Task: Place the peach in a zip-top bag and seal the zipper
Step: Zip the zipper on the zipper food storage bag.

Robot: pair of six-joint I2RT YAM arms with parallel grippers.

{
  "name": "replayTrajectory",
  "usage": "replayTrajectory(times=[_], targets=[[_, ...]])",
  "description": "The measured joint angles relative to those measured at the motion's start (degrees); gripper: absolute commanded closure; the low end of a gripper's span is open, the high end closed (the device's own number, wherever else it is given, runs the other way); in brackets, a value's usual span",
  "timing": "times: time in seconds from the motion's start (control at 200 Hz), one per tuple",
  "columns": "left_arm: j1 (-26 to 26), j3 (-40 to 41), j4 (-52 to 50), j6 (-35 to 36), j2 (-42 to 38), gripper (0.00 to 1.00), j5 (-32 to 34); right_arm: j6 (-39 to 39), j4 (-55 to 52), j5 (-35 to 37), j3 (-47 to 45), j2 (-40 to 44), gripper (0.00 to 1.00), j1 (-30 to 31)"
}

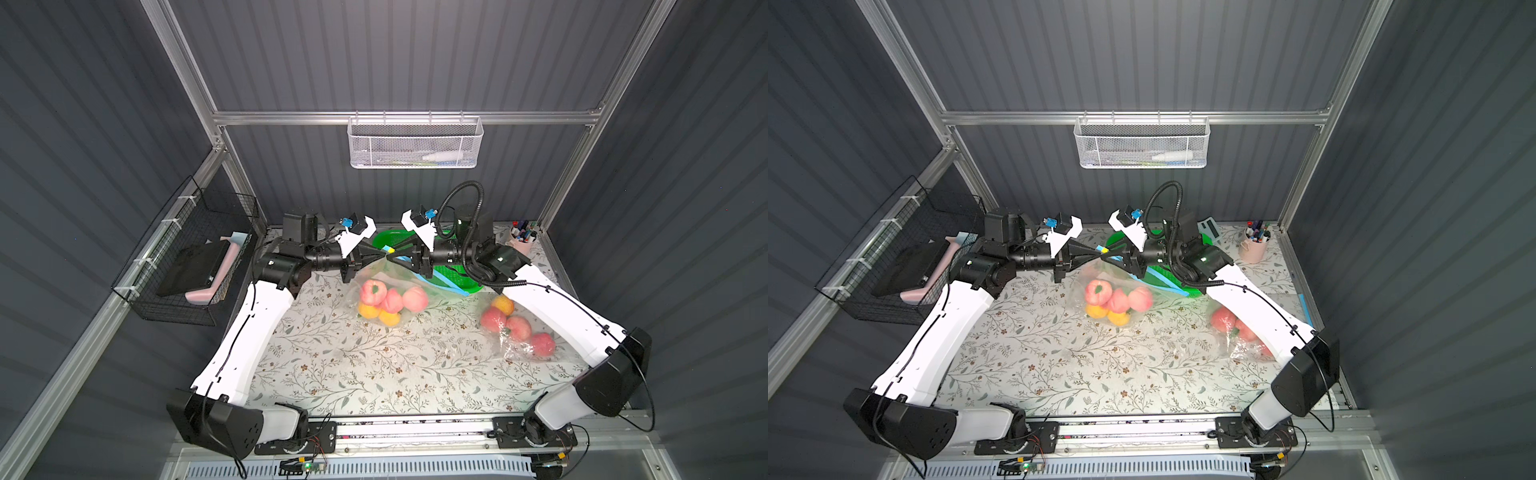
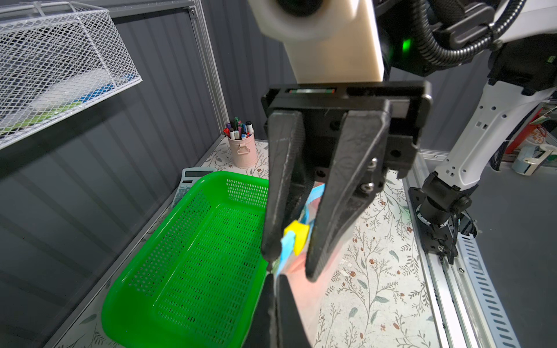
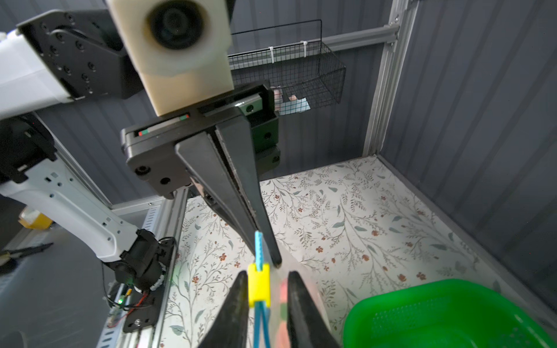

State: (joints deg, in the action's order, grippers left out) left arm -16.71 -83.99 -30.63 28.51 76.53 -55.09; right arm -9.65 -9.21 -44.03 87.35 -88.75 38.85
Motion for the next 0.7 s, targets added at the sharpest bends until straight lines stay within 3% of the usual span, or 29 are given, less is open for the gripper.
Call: replayTrajectory(times=[0.09, 0.225, 0.62, 0.7], targets=[[0.0, 0.0, 0.0, 0.0, 0.0, 1.00, 0.0, 0.4, 0.2, 0.5, -0.1, 0.0, 0.61, 0.0], [0.0, 0.1, 0.0, 0.0, 0.0, 1.00, 0.0, 0.7, 1.0, 1.3, -0.2, 0.1, 0.61, -0.2], [0.0, 0.3, 0.0, 0.0, 0.0, 1.00, 0.0, 0.7, 2.5, -1.1, -0.5, 0.2, 0.94, -0.5], [0.0, 0.3, 0.0, 0.0, 0.0, 0.88, 0.0, 0.5, 2.4, -1.4, -0.6, 0.2, 0.96, -0.5]])
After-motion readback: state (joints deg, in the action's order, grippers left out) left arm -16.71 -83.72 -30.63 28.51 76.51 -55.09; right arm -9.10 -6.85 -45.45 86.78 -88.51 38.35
